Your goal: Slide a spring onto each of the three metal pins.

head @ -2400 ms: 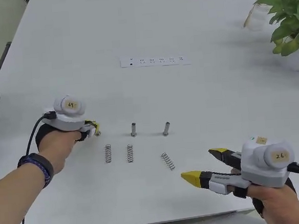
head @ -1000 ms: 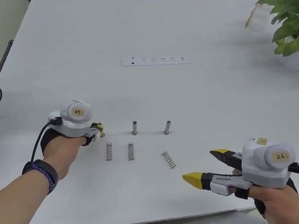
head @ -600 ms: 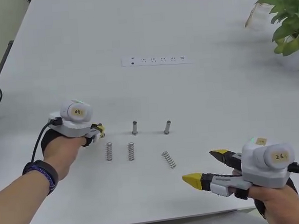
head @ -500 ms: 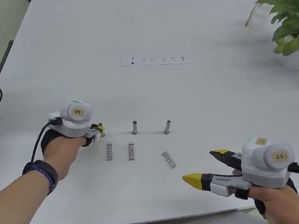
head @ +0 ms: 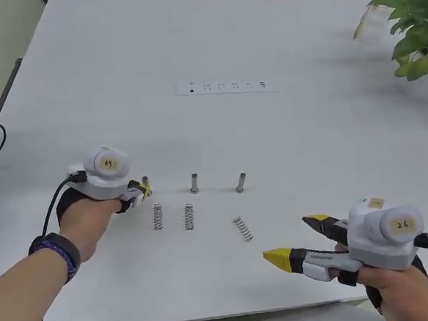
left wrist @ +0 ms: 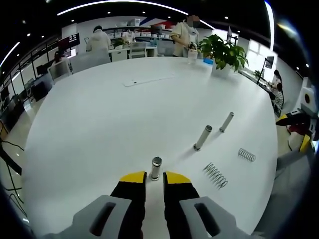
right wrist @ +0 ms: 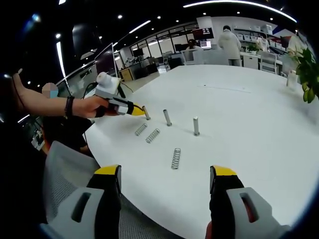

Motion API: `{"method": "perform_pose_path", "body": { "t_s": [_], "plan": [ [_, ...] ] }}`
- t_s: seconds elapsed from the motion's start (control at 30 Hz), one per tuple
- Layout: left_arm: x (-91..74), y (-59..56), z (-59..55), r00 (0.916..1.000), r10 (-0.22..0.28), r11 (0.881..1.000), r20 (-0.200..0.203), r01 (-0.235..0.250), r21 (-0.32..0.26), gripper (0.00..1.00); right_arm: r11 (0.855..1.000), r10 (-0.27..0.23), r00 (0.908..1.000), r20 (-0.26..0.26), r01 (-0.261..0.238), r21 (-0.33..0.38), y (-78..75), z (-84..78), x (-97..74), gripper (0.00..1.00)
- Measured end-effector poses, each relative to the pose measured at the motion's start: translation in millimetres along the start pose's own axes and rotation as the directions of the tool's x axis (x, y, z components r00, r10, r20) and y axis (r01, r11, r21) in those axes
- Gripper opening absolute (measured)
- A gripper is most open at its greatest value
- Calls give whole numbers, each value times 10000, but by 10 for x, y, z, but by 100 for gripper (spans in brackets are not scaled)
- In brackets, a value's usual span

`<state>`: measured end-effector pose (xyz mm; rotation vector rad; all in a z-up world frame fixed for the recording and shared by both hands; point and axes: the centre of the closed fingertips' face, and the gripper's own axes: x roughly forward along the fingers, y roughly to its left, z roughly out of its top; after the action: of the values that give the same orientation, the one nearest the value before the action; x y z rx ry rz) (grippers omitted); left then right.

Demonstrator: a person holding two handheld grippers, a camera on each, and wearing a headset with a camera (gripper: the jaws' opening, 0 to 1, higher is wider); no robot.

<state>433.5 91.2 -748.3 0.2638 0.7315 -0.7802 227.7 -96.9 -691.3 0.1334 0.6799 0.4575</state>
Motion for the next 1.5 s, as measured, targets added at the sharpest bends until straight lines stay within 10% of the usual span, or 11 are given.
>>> {"method": "perform_pose_path", "body": {
  "t_s": [1.5],
  "plan": [
    [-717, 70, -393, 9986, 121, 9999, 512, -115, -114, 26, 9994, 327, 9995, -42, -327, -131, 17, 19, 108, 71]
  ]
}}
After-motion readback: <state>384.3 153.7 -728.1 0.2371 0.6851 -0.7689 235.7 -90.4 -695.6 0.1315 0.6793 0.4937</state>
